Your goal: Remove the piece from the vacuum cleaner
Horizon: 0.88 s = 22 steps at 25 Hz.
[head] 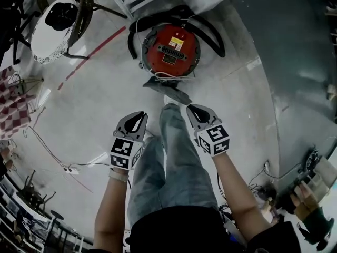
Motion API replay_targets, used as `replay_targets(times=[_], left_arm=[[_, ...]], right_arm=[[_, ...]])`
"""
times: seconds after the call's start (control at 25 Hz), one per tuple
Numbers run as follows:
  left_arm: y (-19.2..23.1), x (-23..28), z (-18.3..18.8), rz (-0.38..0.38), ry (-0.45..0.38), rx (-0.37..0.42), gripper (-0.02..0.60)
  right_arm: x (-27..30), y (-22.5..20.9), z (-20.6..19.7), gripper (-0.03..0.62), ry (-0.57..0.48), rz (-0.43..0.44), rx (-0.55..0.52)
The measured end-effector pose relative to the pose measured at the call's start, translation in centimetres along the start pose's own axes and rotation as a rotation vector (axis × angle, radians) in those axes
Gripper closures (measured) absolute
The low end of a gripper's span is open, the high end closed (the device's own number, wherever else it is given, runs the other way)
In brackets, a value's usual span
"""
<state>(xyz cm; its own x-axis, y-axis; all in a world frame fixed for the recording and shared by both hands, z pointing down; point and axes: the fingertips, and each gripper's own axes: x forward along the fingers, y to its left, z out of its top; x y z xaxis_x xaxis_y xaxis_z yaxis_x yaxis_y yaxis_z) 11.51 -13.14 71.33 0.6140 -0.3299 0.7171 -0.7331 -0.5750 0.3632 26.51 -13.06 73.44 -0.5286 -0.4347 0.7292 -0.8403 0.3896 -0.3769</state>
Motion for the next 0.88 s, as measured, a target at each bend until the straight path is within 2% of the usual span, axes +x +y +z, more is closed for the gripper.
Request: replay_targets(times=[0.12,0.56,0.88], left_arm=[[0.4,3.0,-1.0,-0.018,0.037,0.006,0.561],[3.8,12.4,-3.6,-0.044,0.08,-0.007,0.558],[4.8,17.8,-5.9,-0.075,0.128,0.015,0.531]], right_arm=[[2.4,-1.7,-1.5,0.565,0.042,0.005,-0.002],[10.0,-6.3,-6.7,0.551,0.161,0.039,-0.029],[14.0,-7.4,-10.3,0.53,0.229,0.075,-0.063]])
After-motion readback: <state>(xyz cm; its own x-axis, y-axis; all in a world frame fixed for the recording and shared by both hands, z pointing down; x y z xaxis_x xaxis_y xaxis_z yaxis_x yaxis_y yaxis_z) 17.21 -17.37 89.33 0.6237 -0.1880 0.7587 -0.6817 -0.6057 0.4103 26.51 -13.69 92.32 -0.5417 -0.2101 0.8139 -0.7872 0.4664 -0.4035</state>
